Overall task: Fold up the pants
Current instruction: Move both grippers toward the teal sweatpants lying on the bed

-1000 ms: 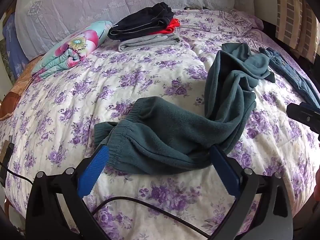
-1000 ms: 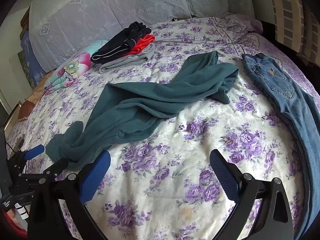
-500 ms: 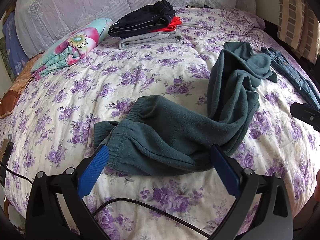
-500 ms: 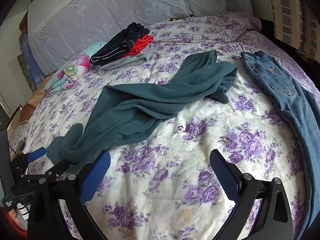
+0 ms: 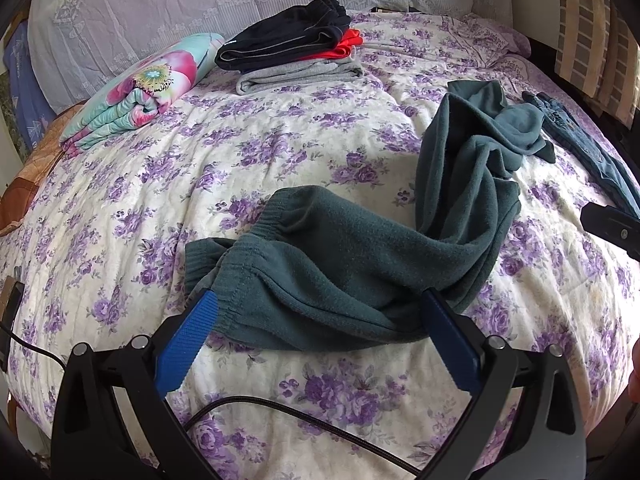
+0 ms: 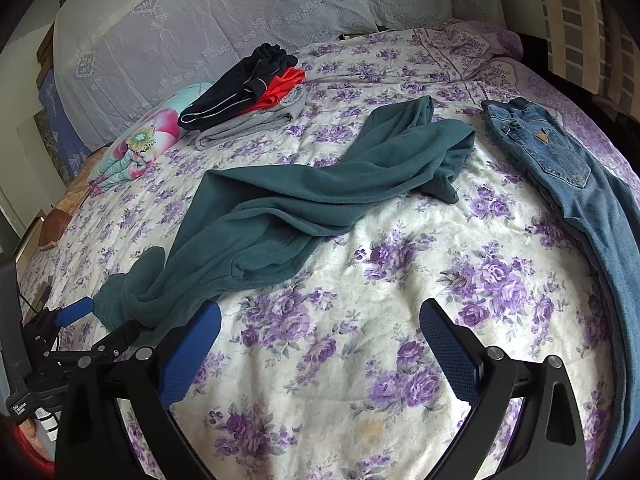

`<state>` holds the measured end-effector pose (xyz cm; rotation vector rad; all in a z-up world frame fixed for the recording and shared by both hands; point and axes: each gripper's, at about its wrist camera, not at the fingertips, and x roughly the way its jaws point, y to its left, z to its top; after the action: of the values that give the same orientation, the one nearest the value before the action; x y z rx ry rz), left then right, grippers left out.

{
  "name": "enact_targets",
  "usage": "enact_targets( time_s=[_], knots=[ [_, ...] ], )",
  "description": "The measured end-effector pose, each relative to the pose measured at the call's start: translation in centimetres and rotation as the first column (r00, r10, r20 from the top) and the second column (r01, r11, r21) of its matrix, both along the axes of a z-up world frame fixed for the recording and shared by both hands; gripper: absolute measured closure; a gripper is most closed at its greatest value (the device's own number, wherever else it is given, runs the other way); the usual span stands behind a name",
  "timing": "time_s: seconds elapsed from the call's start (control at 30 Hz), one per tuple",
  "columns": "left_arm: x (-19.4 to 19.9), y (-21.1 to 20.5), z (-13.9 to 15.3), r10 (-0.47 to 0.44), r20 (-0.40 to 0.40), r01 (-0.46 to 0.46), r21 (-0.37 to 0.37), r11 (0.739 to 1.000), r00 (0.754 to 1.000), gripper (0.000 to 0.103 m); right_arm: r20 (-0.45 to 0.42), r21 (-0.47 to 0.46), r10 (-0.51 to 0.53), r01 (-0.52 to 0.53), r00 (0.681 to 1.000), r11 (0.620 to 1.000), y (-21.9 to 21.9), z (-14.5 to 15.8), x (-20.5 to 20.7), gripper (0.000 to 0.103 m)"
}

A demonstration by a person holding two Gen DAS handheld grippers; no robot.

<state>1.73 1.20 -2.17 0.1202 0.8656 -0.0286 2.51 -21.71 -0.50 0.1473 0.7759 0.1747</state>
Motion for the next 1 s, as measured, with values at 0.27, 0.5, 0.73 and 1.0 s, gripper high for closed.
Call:
enact_targets(
  time_s=[0.27, 0.5, 0.73, 1.0],
  knots=[
    [0.1, 0.0, -0.3, 0.001, -0.016, -0.001, -0.009, 1.0, 1.0, 0.005, -0.028, 0.009, -0.002, 0.002, 1.0, 1.0, -0.1, -0.5, 0.1, 0.004],
    [0.3, 0.1, -0.6, 0.002, -0.032, -0.003, -0.023, 1.0, 0.999, 0.005, -0.071, 0.006, -0.003, 0.004, 0.997, 1.0, -0.2, -0.5, 0.2, 0.003],
    [0.6, 0.0, -1.0, -0.002, -0.041, 0.001, -0.019, 1.0, 0.999, 0.005, -0.062, 0.024, -0.006, 0.008, 0.998, 1.0, -0.5, -1.0, 0.3, 0.003],
    [1.0, -0.1, -1.3, -0.001, -0.049, 0.0, -0.02, 1.0, 0.999, 0.005, -0.066, 0.026, -0.008, 0.009, 0.998, 1.0, -0.6, -1.4, 0.6, 0.003]
  ],
)
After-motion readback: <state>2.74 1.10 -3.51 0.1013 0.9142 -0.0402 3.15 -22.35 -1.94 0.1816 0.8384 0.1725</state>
